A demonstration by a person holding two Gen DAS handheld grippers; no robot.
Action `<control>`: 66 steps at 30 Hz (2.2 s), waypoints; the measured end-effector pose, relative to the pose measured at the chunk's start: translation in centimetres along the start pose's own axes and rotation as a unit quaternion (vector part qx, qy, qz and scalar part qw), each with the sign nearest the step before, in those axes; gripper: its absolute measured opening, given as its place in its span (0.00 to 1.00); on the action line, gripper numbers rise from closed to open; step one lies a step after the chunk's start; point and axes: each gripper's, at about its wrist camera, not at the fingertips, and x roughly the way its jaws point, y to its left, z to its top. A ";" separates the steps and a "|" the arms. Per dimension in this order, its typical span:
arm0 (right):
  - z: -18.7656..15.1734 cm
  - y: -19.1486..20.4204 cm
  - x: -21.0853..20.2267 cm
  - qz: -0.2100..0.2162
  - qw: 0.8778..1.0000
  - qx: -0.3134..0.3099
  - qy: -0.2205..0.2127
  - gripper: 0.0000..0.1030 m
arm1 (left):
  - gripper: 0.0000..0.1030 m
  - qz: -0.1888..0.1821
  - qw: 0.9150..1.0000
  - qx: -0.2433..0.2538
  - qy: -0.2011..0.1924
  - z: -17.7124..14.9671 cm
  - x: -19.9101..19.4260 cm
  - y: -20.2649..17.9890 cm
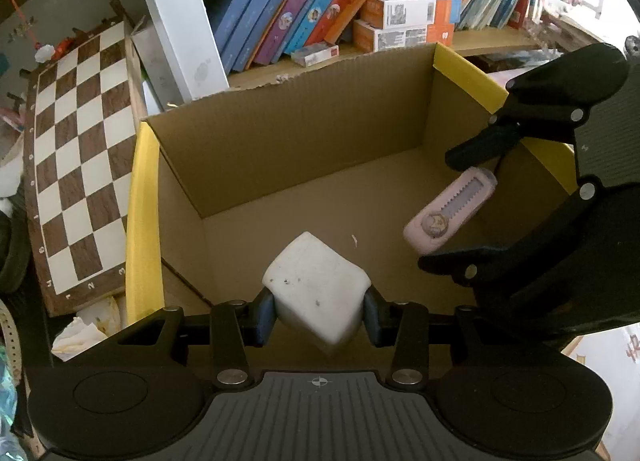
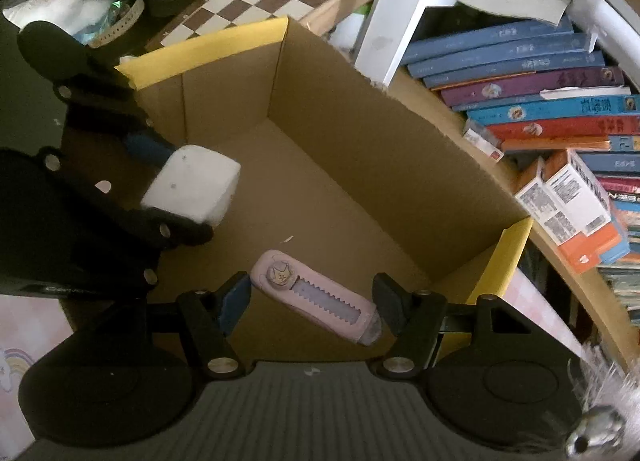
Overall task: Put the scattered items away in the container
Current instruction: 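Open the right tool to drop the knife while the left tool releases the cube into the box, then withdraw both tools up from the yellow box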
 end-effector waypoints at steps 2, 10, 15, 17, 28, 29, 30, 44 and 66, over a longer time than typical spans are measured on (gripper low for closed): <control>0.0 0.1 0.1 -0.003 1.000 -0.004 0.002 0.63 | 0.41 0.000 1.000 0.000 0.001 0.1 0.0 0.0; -0.2 0.2 -0.1 -0.009 1.000 -0.004 -0.003 0.64 | 0.45 0.006 1.000 0.000 0.007 0.2 0.0 -0.1; -0.7 0.0 -0.8 -0.007 1.000 0.010 -0.011 0.69 | 0.49 0.008 1.000 -0.003 0.006 0.1 -0.5 -0.2; -0.9 0.0 -1.3 -0.005 1.000 0.018 -0.017 0.70 | 0.50 0.011 1.000 -0.004 0.001 0.0 -0.9 -0.4; -2.3 -0.2 -5.2 -0.018 0.995 0.077 -0.062 0.71 | 0.74 0.037 0.997 -0.010 -0.065 -0.6 -5.8 -0.9; -2.5 -0.1 -5.7 -0.020 0.994 0.083 -0.068 0.71 | 0.74 0.037 0.997 -0.011 -0.071 -0.8 -6.3 -1.1; -2.7 0.0 -6.2 -0.021 0.993 0.090 -0.073 0.71 | 0.74 0.036 0.996 -0.013 -0.076 -1.0 -6.7 -1.3; -6.9 1.6 -12.2 -0.040 0.968 0.214 -0.129 0.73 | 0.79 0.022 0.989 -0.068 -0.130 -4.6 -11.7 -3.3; -14.9 5.7 -14.8 -0.076 0.954 0.268 -0.111 0.74 | 0.80 0.017 0.986 -0.121 -0.113 -11.3 -13.4 -5.4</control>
